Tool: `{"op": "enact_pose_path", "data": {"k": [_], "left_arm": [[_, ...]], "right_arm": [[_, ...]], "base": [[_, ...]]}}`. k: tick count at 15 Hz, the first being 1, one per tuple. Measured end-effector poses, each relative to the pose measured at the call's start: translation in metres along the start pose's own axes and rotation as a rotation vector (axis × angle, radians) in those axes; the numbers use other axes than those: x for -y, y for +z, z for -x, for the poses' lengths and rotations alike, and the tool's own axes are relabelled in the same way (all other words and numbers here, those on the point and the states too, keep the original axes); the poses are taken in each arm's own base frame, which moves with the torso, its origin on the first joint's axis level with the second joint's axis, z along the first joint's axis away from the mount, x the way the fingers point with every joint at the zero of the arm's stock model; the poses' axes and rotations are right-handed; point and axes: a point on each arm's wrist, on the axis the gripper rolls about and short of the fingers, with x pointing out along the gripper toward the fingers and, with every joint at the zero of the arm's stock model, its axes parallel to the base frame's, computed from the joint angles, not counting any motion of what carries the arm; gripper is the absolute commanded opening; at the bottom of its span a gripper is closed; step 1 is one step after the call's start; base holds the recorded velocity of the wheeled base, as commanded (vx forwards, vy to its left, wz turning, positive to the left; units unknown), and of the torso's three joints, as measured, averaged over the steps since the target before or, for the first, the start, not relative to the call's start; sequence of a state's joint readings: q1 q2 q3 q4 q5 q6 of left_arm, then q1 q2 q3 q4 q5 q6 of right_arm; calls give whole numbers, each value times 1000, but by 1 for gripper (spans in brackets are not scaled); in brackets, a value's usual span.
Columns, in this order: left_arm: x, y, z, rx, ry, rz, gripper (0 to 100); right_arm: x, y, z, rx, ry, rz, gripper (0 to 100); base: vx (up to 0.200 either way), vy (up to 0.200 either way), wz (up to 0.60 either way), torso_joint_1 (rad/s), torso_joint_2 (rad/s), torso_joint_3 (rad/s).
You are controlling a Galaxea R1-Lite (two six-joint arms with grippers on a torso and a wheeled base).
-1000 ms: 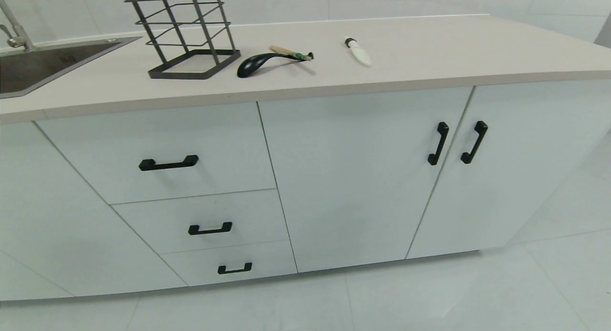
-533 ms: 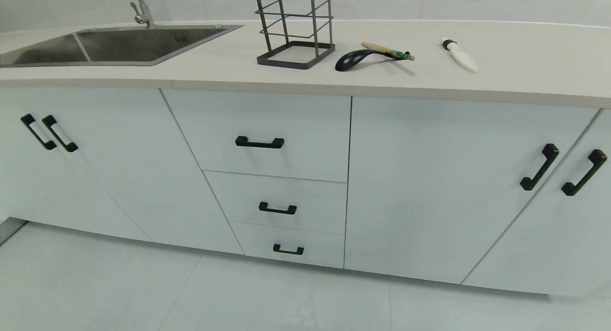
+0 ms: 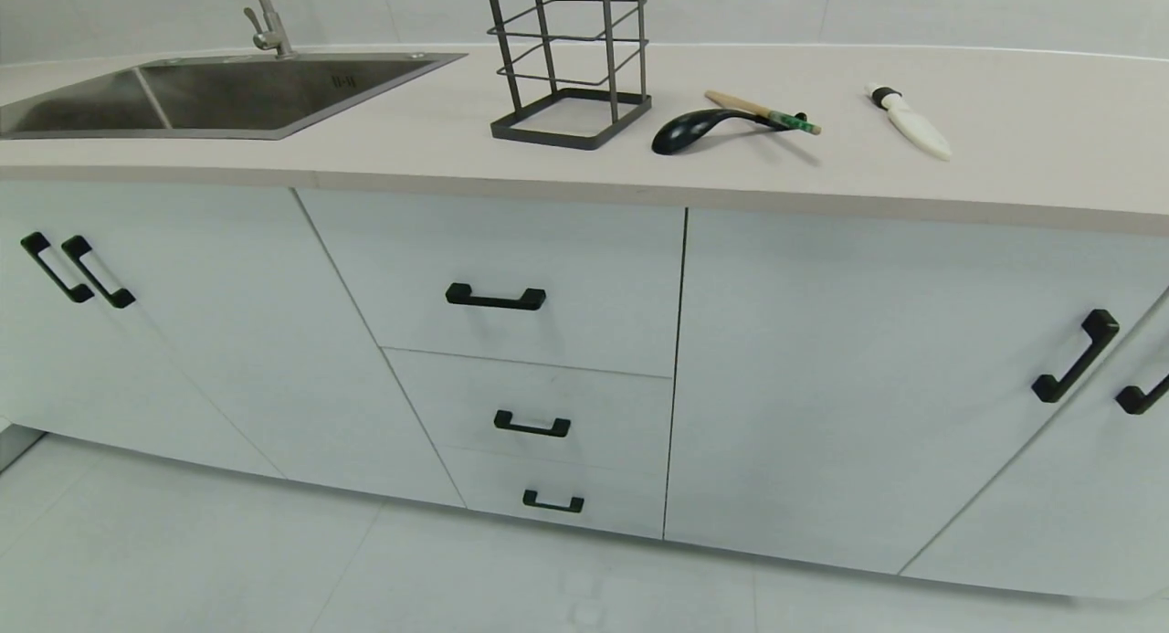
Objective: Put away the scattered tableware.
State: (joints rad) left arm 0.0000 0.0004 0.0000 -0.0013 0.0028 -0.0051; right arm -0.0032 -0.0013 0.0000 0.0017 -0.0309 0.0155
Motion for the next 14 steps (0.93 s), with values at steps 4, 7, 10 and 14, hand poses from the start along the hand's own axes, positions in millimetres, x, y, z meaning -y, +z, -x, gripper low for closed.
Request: {"op": "enact_pose_path", "data": {"k": [4, 7, 10, 14], "left_arm": [[0, 0, 0, 2, 1, 18, 100], [0, 0, 0, 1, 1, 20, 100], [0, 1, 0, 0, 6, 34, 100], [2, 9, 2, 27, -59, -43, 100]], "right_arm": [[0, 0, 0, 0, 0, -1, 0], [0, 0, 0, 0, 0, -1, 0], [0, 0, 0, 0, 0, -1, 0], [0, 0, 0, 0, 0, -1, 0]], "base": [[0, 0, 0, 0, 0, 0], [0, 0, 0, 0, 0, 0], [0, 0, 0, 0, 0, 0], [0, 0, 0, 0, 0, 0]]}}
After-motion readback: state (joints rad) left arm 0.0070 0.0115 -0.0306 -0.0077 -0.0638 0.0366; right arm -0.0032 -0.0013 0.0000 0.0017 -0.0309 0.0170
